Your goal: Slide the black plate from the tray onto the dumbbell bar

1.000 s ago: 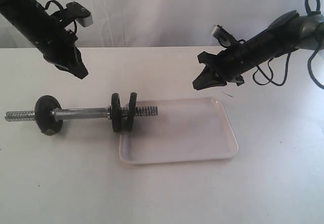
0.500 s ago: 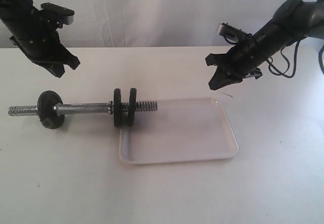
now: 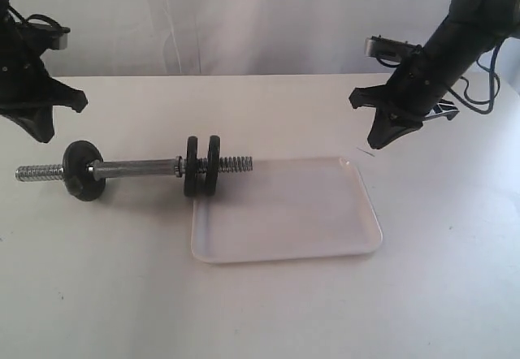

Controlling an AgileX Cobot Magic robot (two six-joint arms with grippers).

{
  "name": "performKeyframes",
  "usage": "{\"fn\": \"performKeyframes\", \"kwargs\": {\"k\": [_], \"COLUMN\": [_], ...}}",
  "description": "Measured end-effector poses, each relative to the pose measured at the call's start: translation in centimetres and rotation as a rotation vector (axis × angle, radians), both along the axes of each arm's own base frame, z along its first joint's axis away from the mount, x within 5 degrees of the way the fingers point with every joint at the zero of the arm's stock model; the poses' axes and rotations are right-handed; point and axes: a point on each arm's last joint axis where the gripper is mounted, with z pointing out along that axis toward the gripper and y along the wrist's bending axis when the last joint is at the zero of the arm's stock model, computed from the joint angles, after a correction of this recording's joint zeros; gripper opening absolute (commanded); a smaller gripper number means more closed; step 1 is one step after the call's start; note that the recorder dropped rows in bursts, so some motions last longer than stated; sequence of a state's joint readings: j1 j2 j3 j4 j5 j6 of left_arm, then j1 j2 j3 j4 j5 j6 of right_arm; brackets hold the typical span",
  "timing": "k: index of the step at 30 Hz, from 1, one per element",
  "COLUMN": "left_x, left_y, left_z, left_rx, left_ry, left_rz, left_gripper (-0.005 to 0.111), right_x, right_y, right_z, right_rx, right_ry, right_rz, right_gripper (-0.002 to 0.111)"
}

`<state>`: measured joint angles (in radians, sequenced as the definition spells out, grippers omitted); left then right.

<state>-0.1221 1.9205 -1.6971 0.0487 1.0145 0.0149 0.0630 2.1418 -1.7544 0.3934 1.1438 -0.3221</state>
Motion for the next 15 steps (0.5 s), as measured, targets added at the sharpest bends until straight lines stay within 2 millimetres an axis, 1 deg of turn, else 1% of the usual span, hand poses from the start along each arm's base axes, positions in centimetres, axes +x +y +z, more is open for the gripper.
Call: {"fn": "performKeyframes", "kwargs": {"k": [1,6,9,12,15], "left_x": [-0.2,-0.8,-0.9,-1.1,-1.4], "left_y": [0.6,1.3,1.9,2.7,2.9], "left_z": [0.3,1.5,1.6,1.6,1.7], "left_rx": [-0.002,-0.013,-0.026,-0.027,-0.025], "left_ry": [0.007,0.005,0.011,0.035,0.056], "left_rz": [0.017,0.04,0.059,0.08,0.083], "left_gripper": [0.0,0.0,0.0,0.0,0.0], "right_x": [0.0,-0.3,-0.8,-1.7,-2.5], "right_y": [0.0,-0.2,-0.3,-0.5,-0.6], "right_z": [0.0,0.2,0.5,1.2,1.9], "right_rx": [-0.005,-0.015,-0.028,-0.04,-0.049], "right_ry": [0.005,0.009,-0.015,-0.039,-0.046], "right_rz": [-0.003,-0.014,-0.027,-0.033,-0.032], "right_gripper": [0.0,0.0,0.0,0.0,0.0]}}
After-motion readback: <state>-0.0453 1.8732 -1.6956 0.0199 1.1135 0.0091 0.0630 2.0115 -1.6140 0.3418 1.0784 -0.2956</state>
